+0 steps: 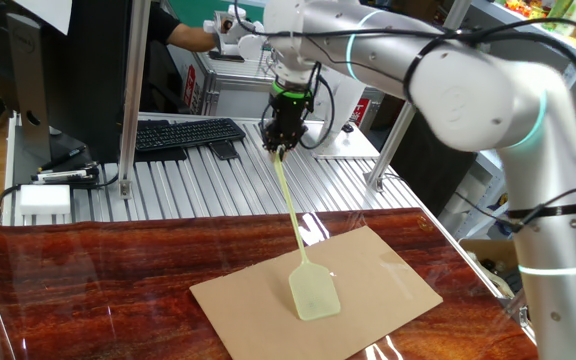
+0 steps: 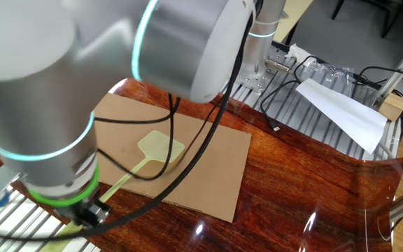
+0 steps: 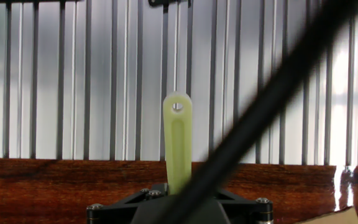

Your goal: Swat with a flyswatter

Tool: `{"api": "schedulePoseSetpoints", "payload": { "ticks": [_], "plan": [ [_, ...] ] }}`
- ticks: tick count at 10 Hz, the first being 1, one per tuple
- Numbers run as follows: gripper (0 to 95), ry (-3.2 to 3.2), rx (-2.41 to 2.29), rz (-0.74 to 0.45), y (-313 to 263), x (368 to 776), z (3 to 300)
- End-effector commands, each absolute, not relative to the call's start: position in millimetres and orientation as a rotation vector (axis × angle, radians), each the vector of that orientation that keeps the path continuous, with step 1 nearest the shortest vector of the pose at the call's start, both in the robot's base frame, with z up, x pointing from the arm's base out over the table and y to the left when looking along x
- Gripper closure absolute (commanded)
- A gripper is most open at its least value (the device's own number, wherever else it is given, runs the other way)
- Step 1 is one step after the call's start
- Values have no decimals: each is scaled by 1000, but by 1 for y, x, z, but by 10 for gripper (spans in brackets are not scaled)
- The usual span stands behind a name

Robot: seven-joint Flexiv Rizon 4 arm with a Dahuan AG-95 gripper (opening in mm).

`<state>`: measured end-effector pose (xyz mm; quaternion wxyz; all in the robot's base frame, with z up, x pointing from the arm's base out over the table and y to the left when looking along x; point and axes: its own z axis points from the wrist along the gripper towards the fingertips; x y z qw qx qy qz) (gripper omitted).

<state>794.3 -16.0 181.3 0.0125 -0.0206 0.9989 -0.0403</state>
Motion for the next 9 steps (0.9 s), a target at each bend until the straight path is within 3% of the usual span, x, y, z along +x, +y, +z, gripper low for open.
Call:
{"api": "schedulePoseSetpoints", "payload": {
  "ticks": [1,9],
  "plan": [
    [950,3107,-58,-116,-15,800,182],
    [950,3013,-5,-101,-9,800,172]
  ]
}}
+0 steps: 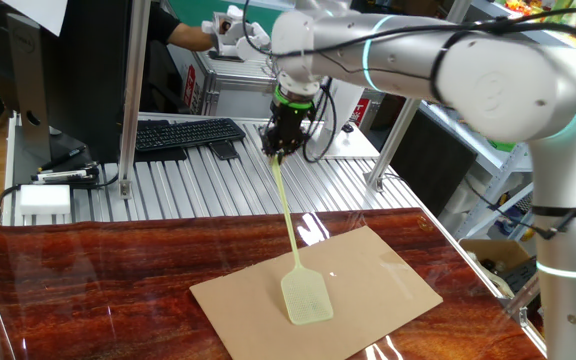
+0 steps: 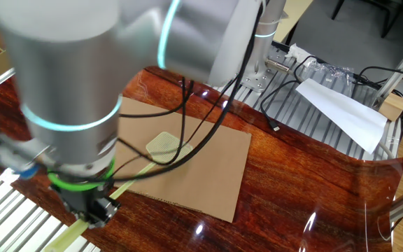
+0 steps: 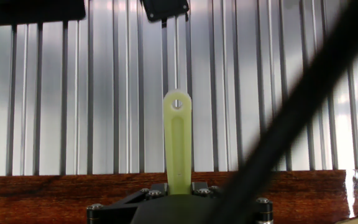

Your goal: Swat with a flyswatter

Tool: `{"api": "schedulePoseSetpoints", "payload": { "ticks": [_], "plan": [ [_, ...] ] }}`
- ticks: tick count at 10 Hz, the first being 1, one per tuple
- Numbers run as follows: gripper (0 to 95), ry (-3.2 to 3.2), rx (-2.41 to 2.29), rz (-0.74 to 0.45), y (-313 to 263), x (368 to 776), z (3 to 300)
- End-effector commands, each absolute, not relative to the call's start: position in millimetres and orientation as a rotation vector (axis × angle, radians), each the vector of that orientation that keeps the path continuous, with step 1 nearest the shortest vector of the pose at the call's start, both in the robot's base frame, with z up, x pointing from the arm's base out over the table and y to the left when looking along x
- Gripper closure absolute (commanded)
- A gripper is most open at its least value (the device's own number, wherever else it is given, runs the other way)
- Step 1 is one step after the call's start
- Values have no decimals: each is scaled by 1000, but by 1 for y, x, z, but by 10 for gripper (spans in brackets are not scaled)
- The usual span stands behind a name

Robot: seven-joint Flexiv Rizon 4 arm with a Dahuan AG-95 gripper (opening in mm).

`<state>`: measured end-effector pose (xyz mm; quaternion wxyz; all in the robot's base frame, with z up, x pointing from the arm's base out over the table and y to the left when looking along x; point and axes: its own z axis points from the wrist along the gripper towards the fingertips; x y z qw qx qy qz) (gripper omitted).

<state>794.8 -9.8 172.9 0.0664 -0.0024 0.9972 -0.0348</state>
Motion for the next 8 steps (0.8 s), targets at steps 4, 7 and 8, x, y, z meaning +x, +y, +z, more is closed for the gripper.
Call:
{"api": "schedulePoseSetpoints", "payload": {
  "ticks": [4,7,8],
  "plan": [
    [950,3029,-5,-108,-7,800,169],
    [950,3111,-15,-109,-8,800,170],
    [950,3123,-14,-98,-9,800,172]
  ]
}}
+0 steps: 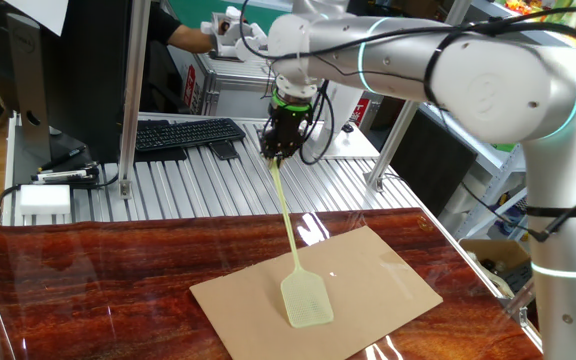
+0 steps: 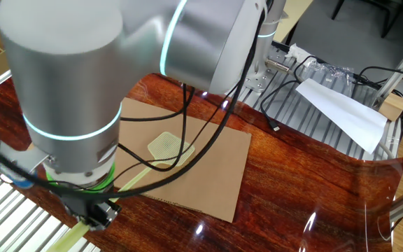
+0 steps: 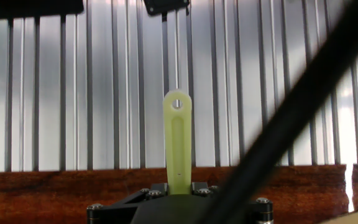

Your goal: Swat with a flyswatter

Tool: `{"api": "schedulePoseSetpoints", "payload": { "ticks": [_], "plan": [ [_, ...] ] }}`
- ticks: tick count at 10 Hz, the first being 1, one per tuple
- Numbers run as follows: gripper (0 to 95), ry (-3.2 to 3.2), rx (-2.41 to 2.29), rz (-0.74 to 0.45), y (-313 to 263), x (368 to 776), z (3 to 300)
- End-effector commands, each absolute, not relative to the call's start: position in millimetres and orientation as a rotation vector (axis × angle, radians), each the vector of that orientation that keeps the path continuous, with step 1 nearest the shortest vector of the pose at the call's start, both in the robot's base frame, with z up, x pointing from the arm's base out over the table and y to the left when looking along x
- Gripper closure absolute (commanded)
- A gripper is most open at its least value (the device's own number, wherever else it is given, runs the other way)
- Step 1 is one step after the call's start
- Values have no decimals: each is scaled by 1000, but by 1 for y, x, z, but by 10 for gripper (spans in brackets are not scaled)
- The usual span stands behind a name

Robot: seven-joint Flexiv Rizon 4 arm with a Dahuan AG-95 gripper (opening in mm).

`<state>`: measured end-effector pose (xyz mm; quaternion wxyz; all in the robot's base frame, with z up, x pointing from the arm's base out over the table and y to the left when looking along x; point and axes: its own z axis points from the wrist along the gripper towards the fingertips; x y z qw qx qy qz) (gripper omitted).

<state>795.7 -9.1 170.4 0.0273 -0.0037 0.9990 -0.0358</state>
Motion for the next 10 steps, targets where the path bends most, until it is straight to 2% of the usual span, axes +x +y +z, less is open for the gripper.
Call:
{"api": "schedulePoseSetpoints", "payload": {
  "ticks": [1,10],
  "plan": [
    [950,3141,-16,-96,-11,800,175],
    [950,3152,-44,-99,-17,800,221]
  ]
}}
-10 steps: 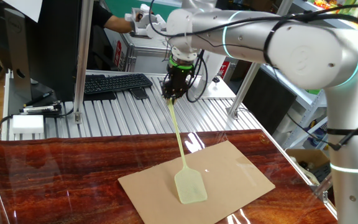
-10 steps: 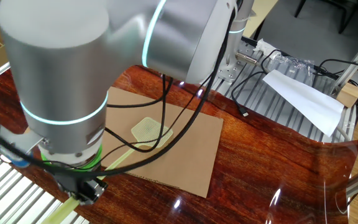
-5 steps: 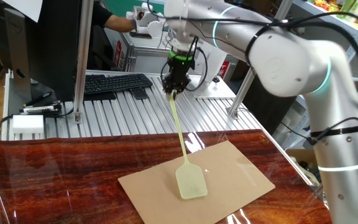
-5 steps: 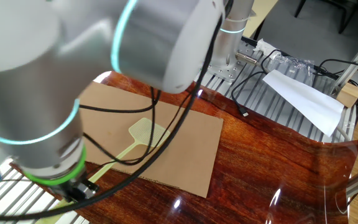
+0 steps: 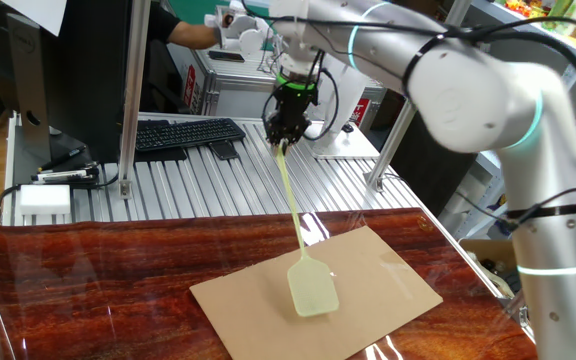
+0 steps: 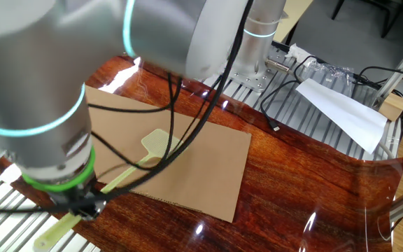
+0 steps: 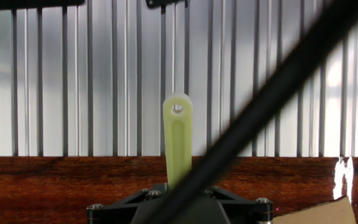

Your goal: Swat with a flyswatter

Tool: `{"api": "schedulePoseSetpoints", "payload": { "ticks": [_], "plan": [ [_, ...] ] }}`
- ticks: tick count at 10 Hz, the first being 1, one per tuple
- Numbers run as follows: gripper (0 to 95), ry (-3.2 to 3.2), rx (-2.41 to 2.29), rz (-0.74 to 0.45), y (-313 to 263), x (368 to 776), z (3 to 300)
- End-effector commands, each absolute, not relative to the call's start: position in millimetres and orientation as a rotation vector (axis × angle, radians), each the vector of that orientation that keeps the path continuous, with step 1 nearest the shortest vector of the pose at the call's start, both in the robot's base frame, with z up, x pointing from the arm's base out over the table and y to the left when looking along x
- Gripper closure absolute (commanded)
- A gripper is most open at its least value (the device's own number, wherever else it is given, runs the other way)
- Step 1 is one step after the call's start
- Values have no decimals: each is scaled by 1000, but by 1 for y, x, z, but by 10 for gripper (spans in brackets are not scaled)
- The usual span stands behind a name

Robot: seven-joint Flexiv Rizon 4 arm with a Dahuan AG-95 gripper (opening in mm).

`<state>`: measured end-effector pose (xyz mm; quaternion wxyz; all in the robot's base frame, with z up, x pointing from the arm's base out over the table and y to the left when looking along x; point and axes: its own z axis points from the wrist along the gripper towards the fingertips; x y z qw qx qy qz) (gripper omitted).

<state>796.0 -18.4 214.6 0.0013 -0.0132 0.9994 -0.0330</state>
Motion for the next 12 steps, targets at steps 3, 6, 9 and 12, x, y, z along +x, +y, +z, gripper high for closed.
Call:
{"api": "schedulePoseSetpoints", "payload": {
  "ticks": [3,6,9,12],
  "plan": [
    [950,3158,-45,-102,-17,800,232],
    [950,3184,-53,-101,-20,800,235],
    [950,3217,-46,-101,-20,800,235],
    [950,3222,-50,-100,-20,800,231]
  ]
}}
